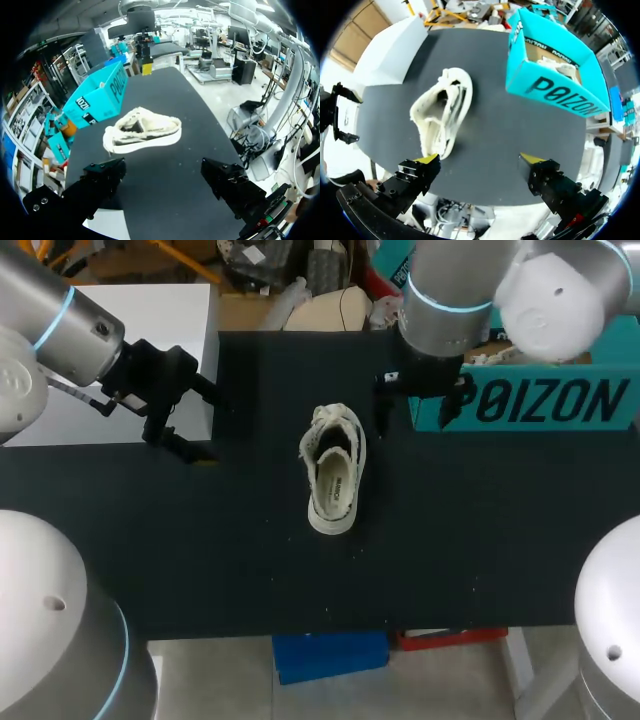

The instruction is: Take the shoe out of the shoebox, open the shoe tongue, remove and reinsert the insole, then place the shoe into the shoebox

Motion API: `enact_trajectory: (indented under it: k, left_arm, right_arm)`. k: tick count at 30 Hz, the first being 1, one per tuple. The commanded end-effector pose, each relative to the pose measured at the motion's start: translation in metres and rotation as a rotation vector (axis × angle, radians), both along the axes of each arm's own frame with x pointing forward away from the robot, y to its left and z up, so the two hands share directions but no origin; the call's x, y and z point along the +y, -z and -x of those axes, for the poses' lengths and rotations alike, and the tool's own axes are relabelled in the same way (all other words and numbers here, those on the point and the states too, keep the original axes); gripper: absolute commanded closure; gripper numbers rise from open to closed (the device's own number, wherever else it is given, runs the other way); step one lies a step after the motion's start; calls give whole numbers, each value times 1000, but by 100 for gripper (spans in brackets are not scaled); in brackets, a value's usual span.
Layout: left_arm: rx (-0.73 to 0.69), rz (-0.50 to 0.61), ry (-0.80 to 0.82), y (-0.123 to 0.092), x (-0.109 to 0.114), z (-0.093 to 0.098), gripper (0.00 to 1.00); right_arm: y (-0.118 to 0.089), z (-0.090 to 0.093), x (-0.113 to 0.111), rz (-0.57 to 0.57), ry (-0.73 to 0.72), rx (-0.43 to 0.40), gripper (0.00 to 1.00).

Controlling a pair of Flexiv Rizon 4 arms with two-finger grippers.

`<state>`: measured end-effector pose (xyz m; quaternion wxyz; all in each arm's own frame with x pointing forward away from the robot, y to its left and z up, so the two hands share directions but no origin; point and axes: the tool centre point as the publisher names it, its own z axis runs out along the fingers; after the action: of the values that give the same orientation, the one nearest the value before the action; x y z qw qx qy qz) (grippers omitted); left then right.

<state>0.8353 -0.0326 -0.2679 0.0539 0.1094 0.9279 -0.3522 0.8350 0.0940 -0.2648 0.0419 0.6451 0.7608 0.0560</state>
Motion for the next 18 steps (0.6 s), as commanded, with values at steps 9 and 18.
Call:
enact_trajectory:
  k: [9, 18]
  left_arm:
    - [-3, -1, -1, 1, -1, 0, 0]
    - [-3, -1, -1, 1, -1, 0, 0]
  right_arm:
    - [37, -42, 53, 78, 90, 61, 0]
    - [79, -36, 65, 57, 63, 51, 10]
